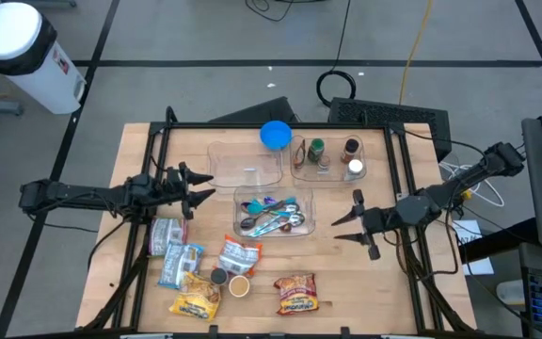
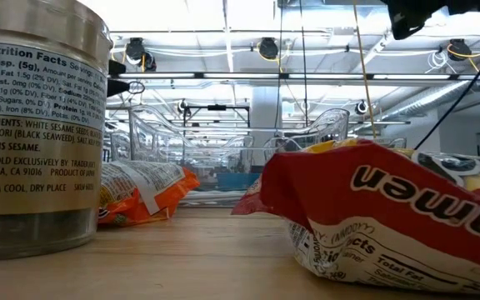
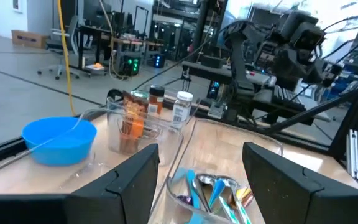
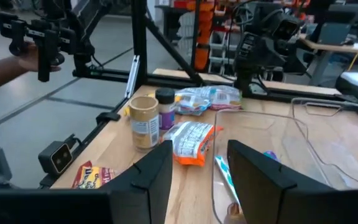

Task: Pick & Place Food Item
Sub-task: Put the violet seasoning bottle into the top right transparent bin

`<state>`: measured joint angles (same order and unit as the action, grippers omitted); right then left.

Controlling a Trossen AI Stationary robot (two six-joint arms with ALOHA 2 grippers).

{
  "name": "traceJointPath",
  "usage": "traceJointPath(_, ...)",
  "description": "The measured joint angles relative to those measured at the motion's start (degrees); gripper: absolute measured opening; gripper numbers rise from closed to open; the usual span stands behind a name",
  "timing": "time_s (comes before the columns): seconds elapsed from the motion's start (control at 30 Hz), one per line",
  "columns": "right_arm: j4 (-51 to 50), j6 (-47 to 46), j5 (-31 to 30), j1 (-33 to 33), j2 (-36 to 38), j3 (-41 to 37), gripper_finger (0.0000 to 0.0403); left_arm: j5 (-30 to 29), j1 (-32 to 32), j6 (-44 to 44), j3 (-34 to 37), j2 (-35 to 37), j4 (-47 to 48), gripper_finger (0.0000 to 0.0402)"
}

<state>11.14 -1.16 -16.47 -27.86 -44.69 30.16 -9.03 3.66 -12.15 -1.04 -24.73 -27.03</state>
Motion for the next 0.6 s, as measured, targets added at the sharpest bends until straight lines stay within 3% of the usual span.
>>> traceJointPath(0.17, 4.4, 2.7, 0.0, 0.0, 1.0, -1.6, 0.0143, -0.6, 0.1, 2.9, 0.0, 0.0, -8.1, 0.0241)
traceJointPath(0.37, 5.1, 5.2, 0.0, 0.0, 1.0, -1.6, 0.0143, -0.3, 0.1, -2.9, 0.0, 0.0, -12.8, 0.0241)
traceJointPath(0.5, 5.2, 5.3, 0.0, 0.1, 1.0, -1.6, 0.0140, 5.8, -0.1, -8.6, -1.1, -0.5, -13.2, 0.0241)
traceJointPath(0.6, 5.2, 5.3, 0.0, 0.1, 1.0, -1.6, 0.0140, 12.8, -3.5, -8.5, -8.1, -2.6, -9.0, 0.0241)
